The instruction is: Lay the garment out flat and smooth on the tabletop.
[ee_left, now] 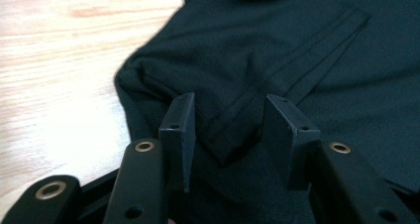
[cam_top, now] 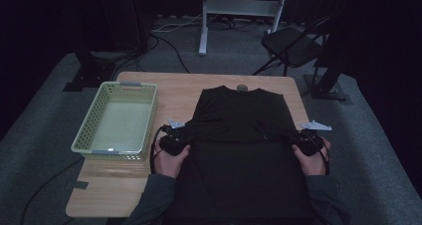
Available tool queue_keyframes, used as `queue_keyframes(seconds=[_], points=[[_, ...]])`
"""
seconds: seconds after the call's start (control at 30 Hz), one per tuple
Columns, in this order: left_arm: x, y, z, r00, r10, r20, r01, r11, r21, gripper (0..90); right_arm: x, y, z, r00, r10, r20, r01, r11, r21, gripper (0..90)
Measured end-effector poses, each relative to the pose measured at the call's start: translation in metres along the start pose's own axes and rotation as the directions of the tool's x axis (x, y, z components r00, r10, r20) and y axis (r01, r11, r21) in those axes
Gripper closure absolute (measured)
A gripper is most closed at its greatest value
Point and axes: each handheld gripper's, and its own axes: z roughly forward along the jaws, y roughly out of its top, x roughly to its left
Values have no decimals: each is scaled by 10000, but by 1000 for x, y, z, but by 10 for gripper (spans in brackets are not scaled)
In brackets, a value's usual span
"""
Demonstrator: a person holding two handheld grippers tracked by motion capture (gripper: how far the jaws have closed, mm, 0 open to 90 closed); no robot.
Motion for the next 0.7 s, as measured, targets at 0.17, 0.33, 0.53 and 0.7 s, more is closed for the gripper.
queue_keyframes(seconds=[0.17, 0.33, 0.53, 0.7], points=[[1, 1, 1, 9997, 153, -163, -152, 9998, 112, 736, 0, 0, 0, 10000, -16, 12, 16, 10000, 1, 508], [9, 5, -5, 9974, 137, -705, -146, 9998, -119, 819, 0, 0, 0, 10000, -3, 15, 3, 10000, 6, 508], [23, 7, -14, 9802, -101, -1978, 8, 9989, -467, 830, 0, 0, 0, 10000, -27, 18, 27, 10000, 1, 508], [29, 4, -19, 9544, -173, -2979, -8, 9982, -608, 818, 0, 0, 0, 10000, -31, 23, 31, 10000, 10, 508]])
